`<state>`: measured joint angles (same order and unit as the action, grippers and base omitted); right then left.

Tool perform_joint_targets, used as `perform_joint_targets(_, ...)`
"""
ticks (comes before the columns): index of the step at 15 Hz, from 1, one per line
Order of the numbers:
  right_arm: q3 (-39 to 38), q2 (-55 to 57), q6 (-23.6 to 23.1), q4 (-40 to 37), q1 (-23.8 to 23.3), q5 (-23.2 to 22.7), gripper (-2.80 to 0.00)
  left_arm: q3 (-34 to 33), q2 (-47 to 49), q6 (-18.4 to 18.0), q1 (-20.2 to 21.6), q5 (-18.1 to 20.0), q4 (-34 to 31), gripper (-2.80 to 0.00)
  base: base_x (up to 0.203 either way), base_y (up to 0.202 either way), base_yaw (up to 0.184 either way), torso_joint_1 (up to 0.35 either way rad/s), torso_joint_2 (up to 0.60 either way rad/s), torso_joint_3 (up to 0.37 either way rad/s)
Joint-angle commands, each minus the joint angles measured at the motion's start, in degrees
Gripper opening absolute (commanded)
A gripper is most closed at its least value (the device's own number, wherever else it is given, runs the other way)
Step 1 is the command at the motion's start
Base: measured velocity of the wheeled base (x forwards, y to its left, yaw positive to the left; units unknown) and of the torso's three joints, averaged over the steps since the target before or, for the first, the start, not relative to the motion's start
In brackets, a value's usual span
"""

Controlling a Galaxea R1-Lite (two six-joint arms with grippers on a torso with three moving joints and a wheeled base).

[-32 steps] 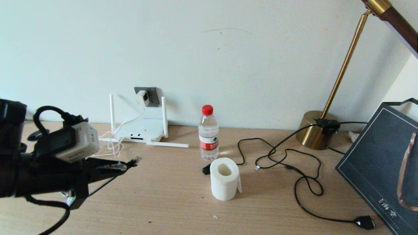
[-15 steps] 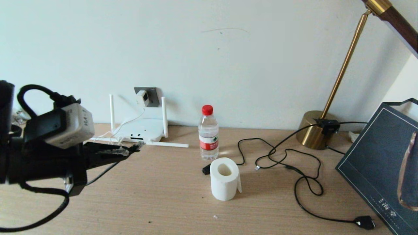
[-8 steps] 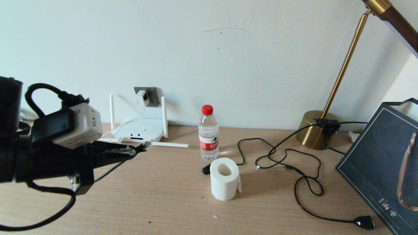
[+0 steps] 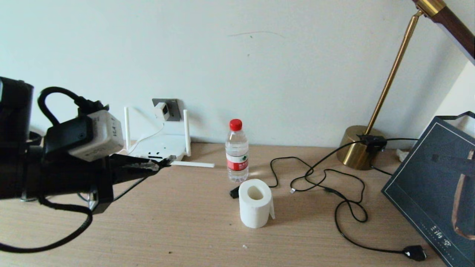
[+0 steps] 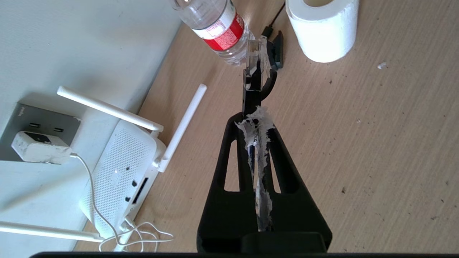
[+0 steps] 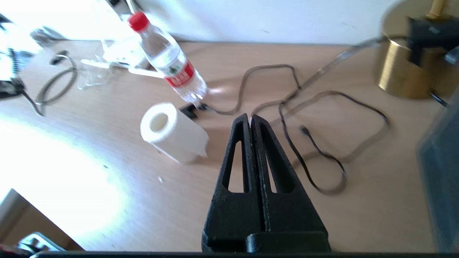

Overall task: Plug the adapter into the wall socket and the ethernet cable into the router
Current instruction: Hand it to the other hand

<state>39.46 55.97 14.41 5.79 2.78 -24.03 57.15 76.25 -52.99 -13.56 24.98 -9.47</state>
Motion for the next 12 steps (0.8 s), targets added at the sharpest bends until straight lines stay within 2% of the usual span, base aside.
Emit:
perform_joint_targets(1,1.26,6.31,0.7,2.18,3.41,-0.23,-2.8,0.82,1.16,-0.27,-0.04,0.07,-0.19,-2.8,0.0,0.0,0.0,0.0,0.0,0.0)
perform_joint_targets(3,2.28,9.91,1.84,4.25,8.21,-0.18,-2.8,2.21,2.05,-0.36,-0.64,-0.36,-0.26,-2.8,0.0,0.0,0.0,0.0,0.0,0.0)
perform_joint_targets(4,3.24,11.25,3.52,4.89,10.5,-0.16,-2.8,2.65,2.62,-0.36,-1.07,-0.39,-0.14,-2.8,0.0,0.0,0.0,0.0,0.0,0.0)
perform_joint_targets(6,6.65,13.69,9.78,5.41,14.85,-0.22,-2.8,3.9,3.62,-0.36,-2.14,-1.62,-0.11,-2.8,0.0,0.0,0.0,0.0,0.0,0.0)
perform_joint_targets(8,7.69,15.0,11.31,5.57,17.62,-0.24,-2.8,4.8,4.05,-0.36,-2.5,-2.08,-0.28,-2.8,0.0,0.0,0.0,0.0,0.0,0.0)
perform_joint_targets(9,7.73,15.25,11.39,6.0,19.12,-0.23,0.0,5.65,4.6,-0.36,-2.83,-2.21,-0.31,-2.8,0.0,0.0,0.0,0.0,0.0,0.0)
perform_joint_targets(12,9.28,16.99,11.66,6.77,23.05,-0.15,0.0,8.41,6.35,-0.36,-5.27,-3.66,-0.52,-2.8,0.0,0.0,0.0,0.0,0.0,0.0)
